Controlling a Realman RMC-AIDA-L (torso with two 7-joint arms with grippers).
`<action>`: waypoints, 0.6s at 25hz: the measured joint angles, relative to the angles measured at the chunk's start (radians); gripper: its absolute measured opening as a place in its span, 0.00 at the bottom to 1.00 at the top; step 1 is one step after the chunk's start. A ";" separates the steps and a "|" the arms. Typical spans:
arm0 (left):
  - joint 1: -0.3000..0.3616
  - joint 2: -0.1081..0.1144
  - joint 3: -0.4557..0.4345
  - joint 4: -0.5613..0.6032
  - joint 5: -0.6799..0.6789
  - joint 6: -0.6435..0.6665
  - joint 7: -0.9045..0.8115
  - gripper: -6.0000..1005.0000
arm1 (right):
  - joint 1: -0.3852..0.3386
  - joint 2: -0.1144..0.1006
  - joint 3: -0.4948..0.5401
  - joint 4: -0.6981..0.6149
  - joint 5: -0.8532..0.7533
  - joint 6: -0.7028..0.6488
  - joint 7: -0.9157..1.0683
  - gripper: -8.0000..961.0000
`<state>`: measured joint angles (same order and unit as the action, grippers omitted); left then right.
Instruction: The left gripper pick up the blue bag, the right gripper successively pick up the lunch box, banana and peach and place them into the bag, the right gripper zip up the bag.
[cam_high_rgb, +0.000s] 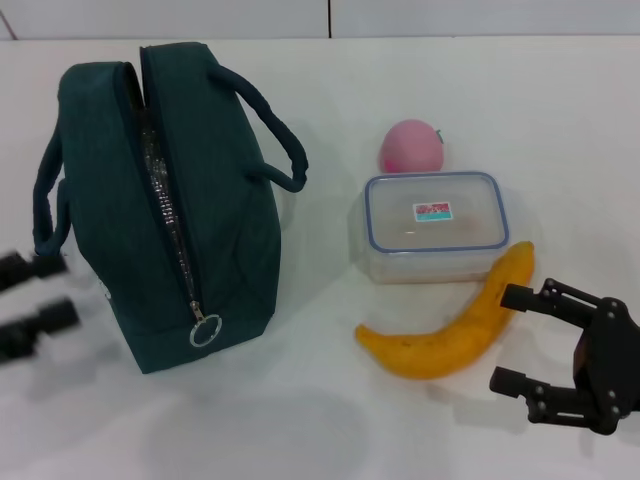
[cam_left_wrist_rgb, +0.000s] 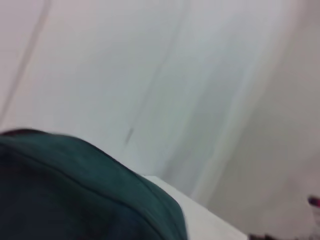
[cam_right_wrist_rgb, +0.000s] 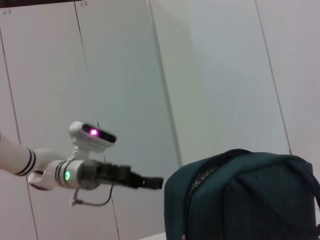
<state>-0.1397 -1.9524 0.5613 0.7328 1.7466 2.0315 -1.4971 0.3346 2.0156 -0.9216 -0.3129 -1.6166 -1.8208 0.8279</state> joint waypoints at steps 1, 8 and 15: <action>-0.010 0.012 -0.018 0.005 -0.004 -0.002 -0.046 0.87 | 0.000 0.000 0.000 0.000 0.000 0.000 0.000 0.87; -0.110 0.068 -0.107 0.117 0.081 -0.060 -0.389 0.87 | 0.004 0.000 -0.006 0.003 0.015 0.007 0.002 0.86; -0.236 0.109 -0.106 0.259 0.205 -0.086 -0.704 0.87 | 0.005 0.000 -0.003 0.012 0.015 0.008 0.002 0.86</action>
<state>-0.3756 -1.8429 0.4550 0.9918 1.9521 1.9460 -2.2006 0.3397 2.0155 -0.9251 -0.3009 -1.6014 -1.8131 0.8299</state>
